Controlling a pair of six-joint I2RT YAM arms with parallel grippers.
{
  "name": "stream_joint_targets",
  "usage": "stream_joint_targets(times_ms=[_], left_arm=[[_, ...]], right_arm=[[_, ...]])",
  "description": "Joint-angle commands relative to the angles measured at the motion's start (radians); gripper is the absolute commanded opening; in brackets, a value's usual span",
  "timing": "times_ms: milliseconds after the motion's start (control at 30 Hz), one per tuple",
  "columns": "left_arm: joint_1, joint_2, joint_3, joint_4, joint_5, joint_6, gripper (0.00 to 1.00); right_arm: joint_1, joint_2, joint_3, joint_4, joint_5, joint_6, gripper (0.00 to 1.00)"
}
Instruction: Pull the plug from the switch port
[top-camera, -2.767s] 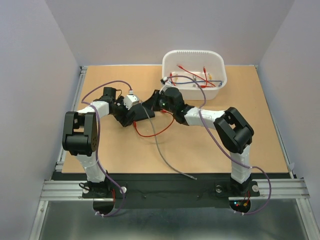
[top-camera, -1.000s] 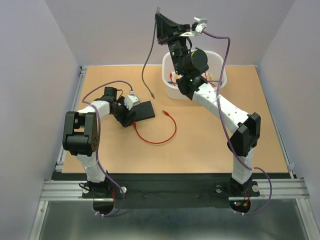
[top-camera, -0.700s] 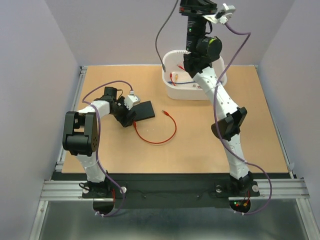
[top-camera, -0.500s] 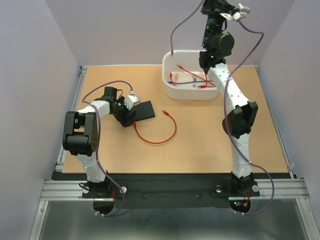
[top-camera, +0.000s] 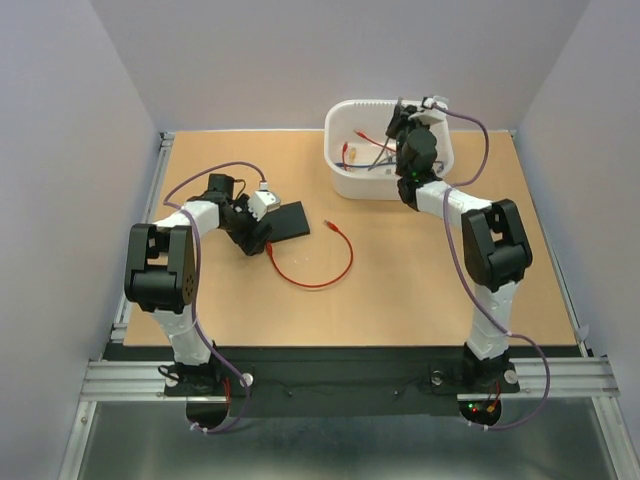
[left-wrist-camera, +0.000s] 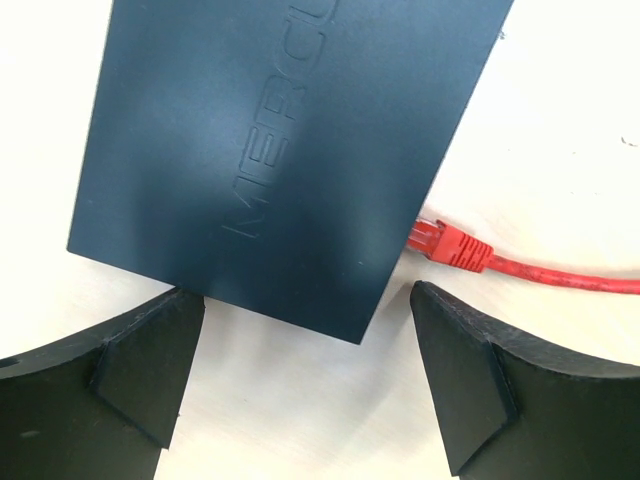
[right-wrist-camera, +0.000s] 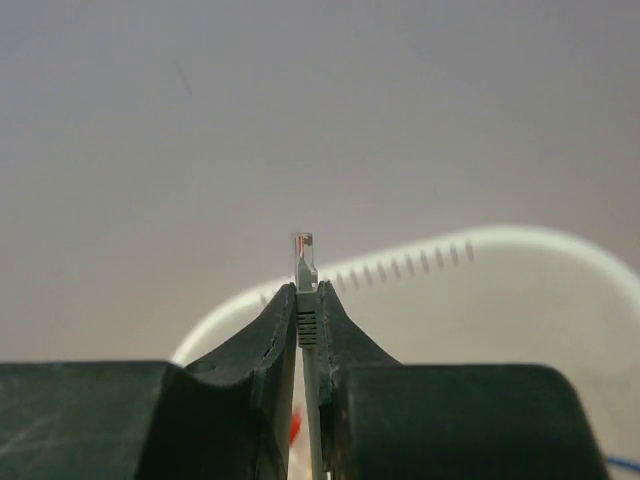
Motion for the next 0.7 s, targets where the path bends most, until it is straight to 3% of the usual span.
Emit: stream_joint_targets(times_ms=[0,33,133,200,367,533,667], left_arm=[[-0.005,-0.056,0.05,-0.047,0.012,-0.01,0.97],[-0.005,-0.054,0.056,-0.049,0.014,-0.013,0.97],[-0.003,-0.054,0.062,-0.061,0.02,-0.01,0.98],[-0.003,-0.064,0.065,-0.07,0.029,-0.004,0.98],[-0.003,-0.094,0.065,-0.081,0.038,-0.001,0.99],[-0.003,-0.117,0.068,-0.096,0.046,0.005,0.99],[-0.002,-0.122,0.071,-0.098,0.04,0.002,0.99]], right_arm=[[-0.003,-0.139,-0.102,-0.021,0.037,0.156,0.23],[-0.003,-0.142,-0.096,-0.14,0.033,0.192,0.58],[-0.005,-0.127,-0.015,-0.441,-0.006,0.224,1.0],[-0.006,-0.119,0.122,-0.615,-0.056,0.21,1.0],[-0.005,-0.194,0.154,-0.728,-0.18,0.193,1.0],[-0.012,-0.237,0.217,-0.871,-0.162,0.074,1.0],[-0.107,-0.07,0.49,-1.243,-0.267,0.078,1.0]])
